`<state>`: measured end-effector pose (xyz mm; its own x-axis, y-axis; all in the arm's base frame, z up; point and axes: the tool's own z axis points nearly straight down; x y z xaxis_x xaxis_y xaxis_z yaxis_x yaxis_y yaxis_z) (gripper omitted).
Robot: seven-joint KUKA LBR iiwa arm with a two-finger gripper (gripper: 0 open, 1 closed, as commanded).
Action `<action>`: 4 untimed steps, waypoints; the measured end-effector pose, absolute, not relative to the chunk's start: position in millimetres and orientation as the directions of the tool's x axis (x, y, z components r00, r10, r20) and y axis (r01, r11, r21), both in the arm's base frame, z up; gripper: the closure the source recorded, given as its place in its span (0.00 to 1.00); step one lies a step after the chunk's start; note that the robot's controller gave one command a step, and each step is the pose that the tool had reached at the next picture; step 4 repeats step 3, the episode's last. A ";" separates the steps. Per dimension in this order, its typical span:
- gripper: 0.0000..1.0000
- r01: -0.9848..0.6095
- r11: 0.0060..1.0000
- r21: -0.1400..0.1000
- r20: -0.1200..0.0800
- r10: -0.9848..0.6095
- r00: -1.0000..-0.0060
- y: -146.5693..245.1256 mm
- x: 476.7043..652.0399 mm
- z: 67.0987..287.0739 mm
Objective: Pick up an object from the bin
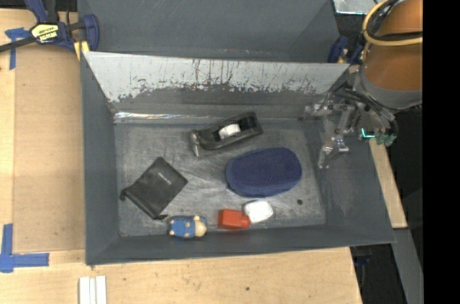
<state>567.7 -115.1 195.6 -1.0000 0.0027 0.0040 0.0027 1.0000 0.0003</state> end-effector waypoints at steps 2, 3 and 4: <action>1.00 -0.013 1.000 -0.002 0.000 -0.013 -1.000 -71.6 615.4 85.0; 1.00 -0.092 0.996 -0.002 -0.013 -0.092 -0.996 -48.5 608.8 212.4; 1.00 -0.092 0.996 -0.002 -0.013 -0.092 -0.996 -48.5 608.8 212.4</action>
Offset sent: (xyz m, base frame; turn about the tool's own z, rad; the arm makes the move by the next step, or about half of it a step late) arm 0.0487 0.0491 -0.1256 -0.0145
